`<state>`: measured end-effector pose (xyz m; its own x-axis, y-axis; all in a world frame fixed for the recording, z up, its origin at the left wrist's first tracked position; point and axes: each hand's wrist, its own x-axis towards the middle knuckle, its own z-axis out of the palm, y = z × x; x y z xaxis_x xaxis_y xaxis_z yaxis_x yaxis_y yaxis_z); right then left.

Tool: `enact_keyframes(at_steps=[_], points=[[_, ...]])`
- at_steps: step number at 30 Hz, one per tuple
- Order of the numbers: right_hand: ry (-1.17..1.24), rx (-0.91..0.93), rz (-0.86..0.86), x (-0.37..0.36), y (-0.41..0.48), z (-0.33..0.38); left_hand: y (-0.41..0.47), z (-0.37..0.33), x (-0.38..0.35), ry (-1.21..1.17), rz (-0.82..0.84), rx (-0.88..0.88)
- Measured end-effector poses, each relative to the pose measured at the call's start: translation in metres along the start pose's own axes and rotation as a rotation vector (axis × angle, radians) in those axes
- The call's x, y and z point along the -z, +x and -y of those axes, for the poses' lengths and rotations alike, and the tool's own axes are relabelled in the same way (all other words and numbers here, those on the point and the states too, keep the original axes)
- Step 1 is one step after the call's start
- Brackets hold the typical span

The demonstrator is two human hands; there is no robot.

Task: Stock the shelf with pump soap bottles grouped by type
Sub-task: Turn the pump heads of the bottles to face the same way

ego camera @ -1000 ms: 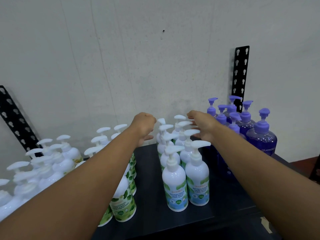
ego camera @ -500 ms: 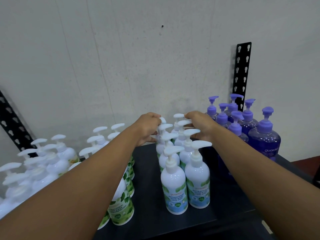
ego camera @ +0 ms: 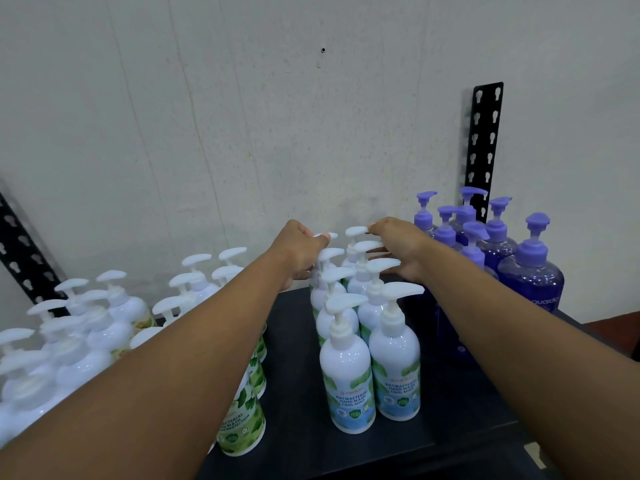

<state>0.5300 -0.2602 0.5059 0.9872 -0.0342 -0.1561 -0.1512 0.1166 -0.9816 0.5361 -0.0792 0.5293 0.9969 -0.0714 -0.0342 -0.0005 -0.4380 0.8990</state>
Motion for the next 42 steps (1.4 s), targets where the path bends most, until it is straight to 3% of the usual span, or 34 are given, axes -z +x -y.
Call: enact_keyframes(at_steps=[17,21,28,36,42], points=[[-0.004,-0.037,-0.044,0.001,-0.017,0.009,-0.024,-0.004,-0.003,-0.032,-0.047,-0.038],[-0.113,0.026,-0.124,0.005,-0.04,0.024,-0.048,-0.012,0.002,0.009,-0.119,-0.097],[-0.218,0.178,-0.095,0.008,-0.123,0.063,-0.112,-0.046,0.013,-0.027,-0.204,-0.204],[-0.221,0.306,-0.129,0.048,-0.217,0.095,-0.181,-0.088,-0.007,-0.124,-0.158,-0.357],[-0.161,0.361,-0.252,0.095,-0.252,0.097,-0.198,-0.101,-0.046,-0.182,-0.078,-0.373]])
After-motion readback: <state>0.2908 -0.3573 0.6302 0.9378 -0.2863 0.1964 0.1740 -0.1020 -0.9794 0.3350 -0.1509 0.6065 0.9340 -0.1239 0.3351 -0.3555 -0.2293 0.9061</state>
